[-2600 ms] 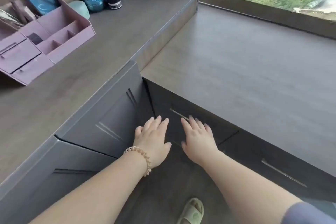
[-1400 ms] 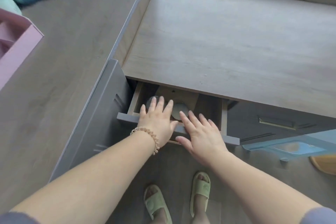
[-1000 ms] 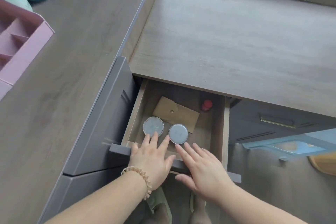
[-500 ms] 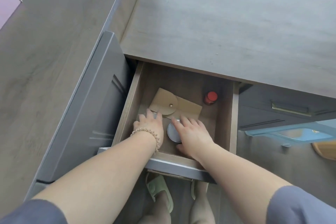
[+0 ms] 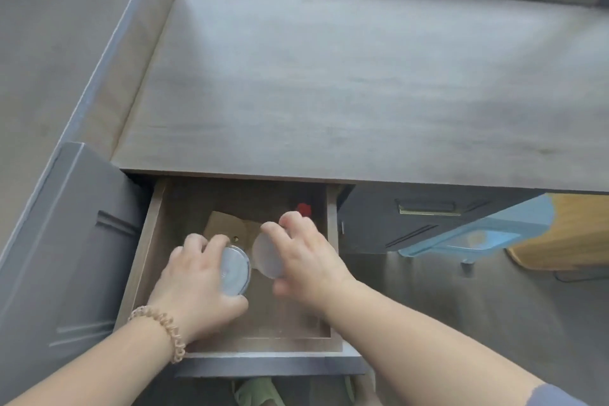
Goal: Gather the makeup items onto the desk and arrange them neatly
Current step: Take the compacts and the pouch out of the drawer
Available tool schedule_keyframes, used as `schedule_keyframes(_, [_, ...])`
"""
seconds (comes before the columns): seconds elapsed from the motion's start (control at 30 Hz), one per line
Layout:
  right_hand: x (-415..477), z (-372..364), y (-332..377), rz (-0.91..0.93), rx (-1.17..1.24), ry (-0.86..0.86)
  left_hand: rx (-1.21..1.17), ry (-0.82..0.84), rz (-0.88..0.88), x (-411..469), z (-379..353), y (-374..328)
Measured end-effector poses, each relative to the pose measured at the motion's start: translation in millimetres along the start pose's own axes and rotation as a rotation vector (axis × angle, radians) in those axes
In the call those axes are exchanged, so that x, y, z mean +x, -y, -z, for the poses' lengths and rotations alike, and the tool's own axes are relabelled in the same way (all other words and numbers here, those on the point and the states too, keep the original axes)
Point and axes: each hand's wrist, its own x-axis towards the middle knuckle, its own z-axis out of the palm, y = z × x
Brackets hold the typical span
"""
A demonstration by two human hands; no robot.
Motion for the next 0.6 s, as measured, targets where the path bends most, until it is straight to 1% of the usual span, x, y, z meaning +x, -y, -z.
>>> schedule_keyframes(0.1, [-19.3,52.2,-38.8,-0.014,0.089,-0.261,-0.036,-0.175,-0.112,-1.1,39.3,-57.0])
schedule_keyframes(0.2, [-31.2,109.1,-102.6,-0.138,0.132,-0.481,-0.122,-0.324,-0.192,20.8,71.7,-137.9])
schedule_keyframes(0.27, [-36.9,144.1,-152.8,-0.259,0.181,-0.559,-0.156,-0.368,-0.250,41.7,79.2,-197.0])
schedule_keyframes(0.33, [-46.8,176.9,-216.8,-0.318,0.211,-0.628,-0.168,-0.389,-0.280,67.0,78.6,-266.2])
schedule_keyframes(0.37, [-49.5,186.2,-239.3,-0.345,0.202,-0.646,-0.167,-0.391,-0.284,77.2,76.5,-289.7])
schedule_keyframes(0.47, [-64.1,222.2,-327.1,-0.437,0.155,-0.614,-0.165,-0.349,-0.290,116.5,59.1,-385.6])
schedule_keyframes(0.6, [-71.2,256.8,-438.6,-0.552,0.091,-0.500,-0.160,-0.266,-0.303,164.4,32.3,-503.7])
